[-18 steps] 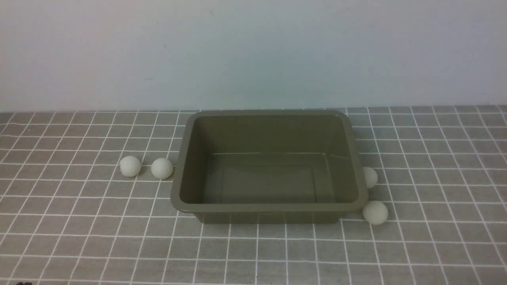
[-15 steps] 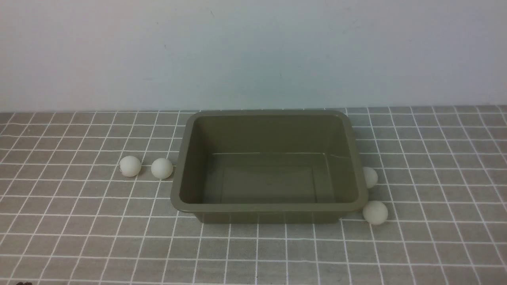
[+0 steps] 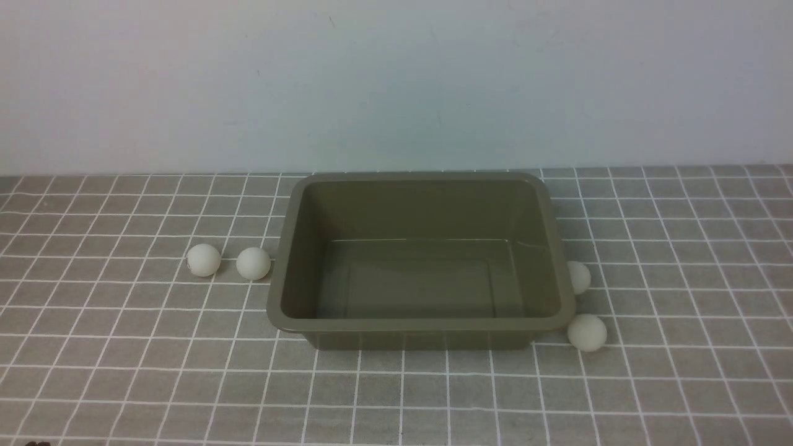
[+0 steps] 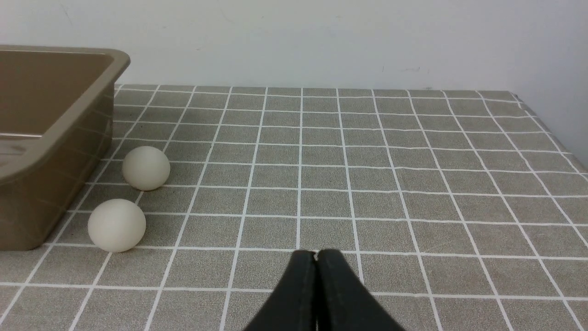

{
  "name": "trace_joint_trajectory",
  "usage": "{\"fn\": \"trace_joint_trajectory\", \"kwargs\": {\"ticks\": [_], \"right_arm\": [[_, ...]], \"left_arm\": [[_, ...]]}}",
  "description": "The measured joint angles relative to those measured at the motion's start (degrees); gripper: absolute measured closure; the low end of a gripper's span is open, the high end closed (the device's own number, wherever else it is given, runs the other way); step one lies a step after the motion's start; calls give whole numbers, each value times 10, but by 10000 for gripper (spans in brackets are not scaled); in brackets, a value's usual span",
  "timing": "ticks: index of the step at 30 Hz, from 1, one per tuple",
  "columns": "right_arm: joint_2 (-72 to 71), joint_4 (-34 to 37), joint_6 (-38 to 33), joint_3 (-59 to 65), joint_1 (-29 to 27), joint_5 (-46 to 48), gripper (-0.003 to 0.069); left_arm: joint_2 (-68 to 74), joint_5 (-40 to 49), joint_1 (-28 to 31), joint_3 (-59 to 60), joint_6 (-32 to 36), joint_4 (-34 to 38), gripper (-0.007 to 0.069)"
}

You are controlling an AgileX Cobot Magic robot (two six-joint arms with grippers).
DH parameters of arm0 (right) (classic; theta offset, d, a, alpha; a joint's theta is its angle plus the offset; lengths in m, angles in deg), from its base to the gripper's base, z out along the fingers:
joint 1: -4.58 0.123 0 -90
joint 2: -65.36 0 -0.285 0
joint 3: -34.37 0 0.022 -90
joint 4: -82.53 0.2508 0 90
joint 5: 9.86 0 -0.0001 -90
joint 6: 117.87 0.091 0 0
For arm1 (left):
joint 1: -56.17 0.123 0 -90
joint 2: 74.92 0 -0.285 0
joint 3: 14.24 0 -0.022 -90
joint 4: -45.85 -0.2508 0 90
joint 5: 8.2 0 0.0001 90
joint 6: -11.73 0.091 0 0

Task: Put the table tennis balls into the box on the grey coffee tablecloth.
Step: 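Reach for and grasp a ping pong ball on the table beside the basket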

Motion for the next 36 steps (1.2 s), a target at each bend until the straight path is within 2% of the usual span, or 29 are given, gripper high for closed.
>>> {"fn": "trace_joint_trajectory", "kwargs": {"ticks": [13, 15, 20, 21, 24, 28, 30, 33, 34, 36], "right_arm": [[0, 0, 0, 0, 0, 0, 673], [0, 0, 0, 0, 0, 0, 673], [0, 0, 0, 0, 0, 0, 673], [0, 0, 0, 0, 0, 0, 673], [0, 0, 0, 0, 0, 0, 673], [0, 0, -1, 0, 0, -3, 673], [0, 5, -1, 1, 0, -12, 673], [0, 85, 38, 6, 0, -87, 673], [0, 100, 46, 6, 0, -100, 673], [0, 201, 102, 6, 0, -174, 673]], "left_arm": [[0, -1, 0, 0, 0, -1, 629], [0, -14, 0, 1, -10, 17, 629], [0, -86, 0, 3, -73, 168, 629], [0, -108, 0, 3, -88, 223, 629], [0, -158, 0, 3, -97, 317, 629], [0, -248, 0, 3, -100, 402, 629], [0, -282, 0, 3, -100, 419, 629], [0, -328, 0, -7, -100, 423, 629], [0, -325, 0, -11, -100, 418, 629], [5, -276, 0, -63, -84, 369, 629]]}}
